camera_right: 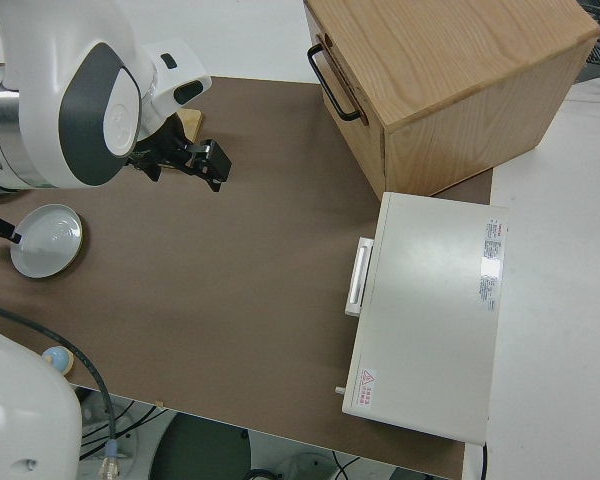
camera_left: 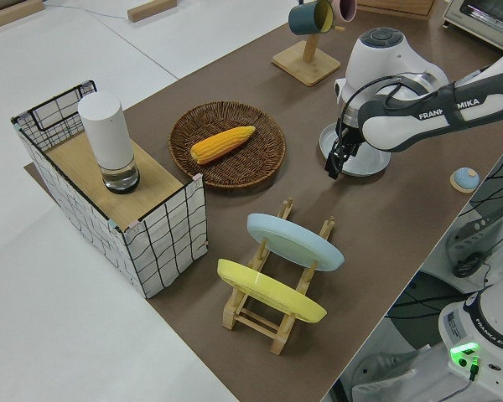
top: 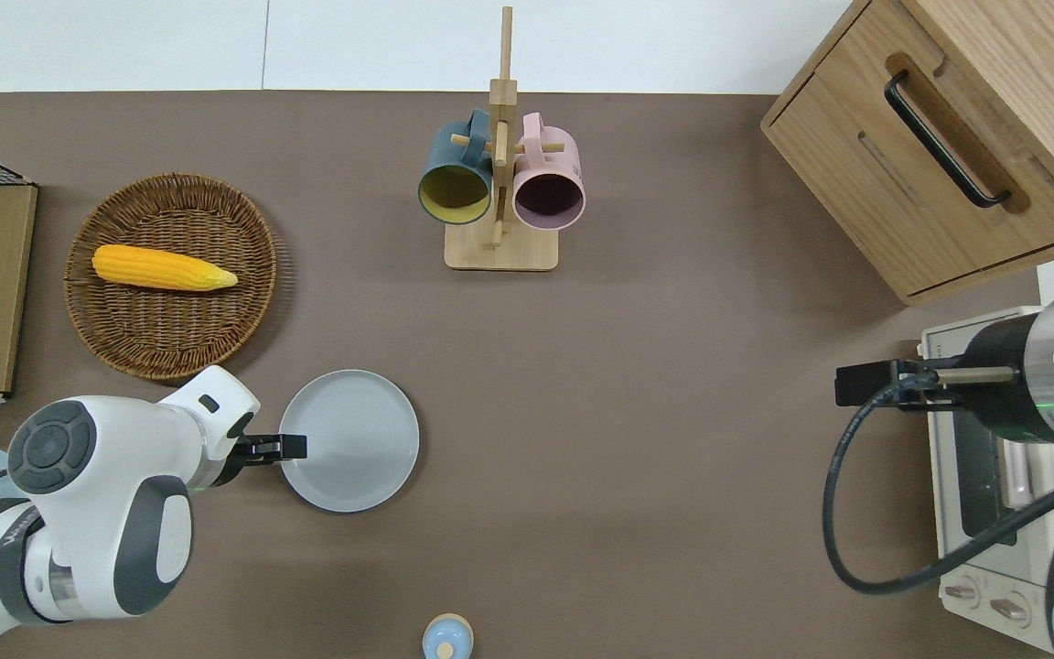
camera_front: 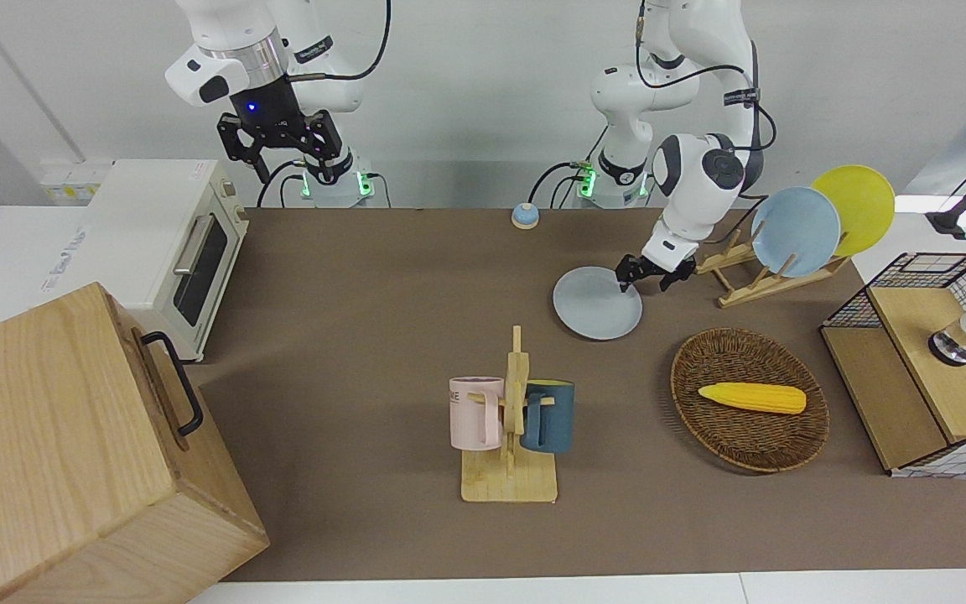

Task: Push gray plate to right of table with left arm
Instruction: 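Lower the left gripper against the gray plate's rim nearest the robot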

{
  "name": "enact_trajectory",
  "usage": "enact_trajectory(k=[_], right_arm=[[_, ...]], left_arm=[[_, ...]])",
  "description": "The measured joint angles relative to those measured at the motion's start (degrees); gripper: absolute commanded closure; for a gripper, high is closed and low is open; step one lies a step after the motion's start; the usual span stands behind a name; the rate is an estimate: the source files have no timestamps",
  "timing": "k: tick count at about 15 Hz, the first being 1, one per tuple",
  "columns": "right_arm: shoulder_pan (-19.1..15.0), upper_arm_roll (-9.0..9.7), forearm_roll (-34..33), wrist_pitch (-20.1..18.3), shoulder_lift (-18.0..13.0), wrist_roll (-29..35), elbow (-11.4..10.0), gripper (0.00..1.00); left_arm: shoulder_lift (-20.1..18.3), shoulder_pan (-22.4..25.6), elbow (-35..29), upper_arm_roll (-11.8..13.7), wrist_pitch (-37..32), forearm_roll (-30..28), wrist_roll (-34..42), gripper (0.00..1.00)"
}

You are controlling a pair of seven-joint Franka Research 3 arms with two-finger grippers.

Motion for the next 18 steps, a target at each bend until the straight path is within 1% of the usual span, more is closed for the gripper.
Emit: enact_trajectory(k=[1, 2, 6, 7, 8, 9, 10, 11, 12, 18], right_arm=[[0.0, 0.00, 0.0, 0.0, 0.0, 0.0, 0.0, 0.005], [0.0, 0.00, 0.0, 0.0, 0.0, 0.0, 0.0, 0.005], [0.0, 0.00, 0.0, 0.0, 0.0, 0.0, 0.0, 0.005], [0.0, 0.00, 0.0, 0.0, 0.0, 0.0, 0.0, 0.005], [0.0, 0.00, 0.0, 0.0, 0.0, 0.0, 0.0, 0.005], [0.0, 0.00, 0.0, 0.0, 0.0, 0.0, 0.0, 0.005], [0.0, 0.00, 0.0, 0.0, 0.0, 0.0, 0.0, 0.005], [0.0, 0.00, 0.0, 0.0, 0.0, 0.0, 0.0, 0.005], [0.0, -0.01, 0.0, 0.0, 0.0, 0.0, 0.0, 0.005], [0.0, 0.00, 0.0, 0.0, 0.0, 0.0, 0.0, 0.005]], left_arm=[[0.1, -0.1, 0.0, 0.0, 0.0, 0.0, 0.0, 0.26], [0.2, -0.1, 0.0, 0.0, 0.1, 0.0, 0.0, 0.30], [0.5, -0.1, 0.0, 0.0, 0.1, 0.0, 0.0, 0.33], [1.0, -0.2, 0.0, 0.0, 0.1, 0.0, 0.0, 0.40], [1.3, -0.2, 0.0, 0.0, 0.2, 0.0, 0.0, 0.53], [1.6, -0.3, 0.0, 0.0, 0.5, 0.0, 0.0, 0.69], [2.0, -0.4, 0.0, 0.0, 1.0, 0.0, 0.0, 0.83], [2.3, -0.5, 0.0, 0.0, 1.2, -0.2, 0.0, 0.94], [2.5, -0.8, 0.0, 0.0, 1.3, -0.5, 0.0, 1.00], [2.5, -1.1, 0.3, 0.0, 1.7, -1.5, 0.3, 1.00]])
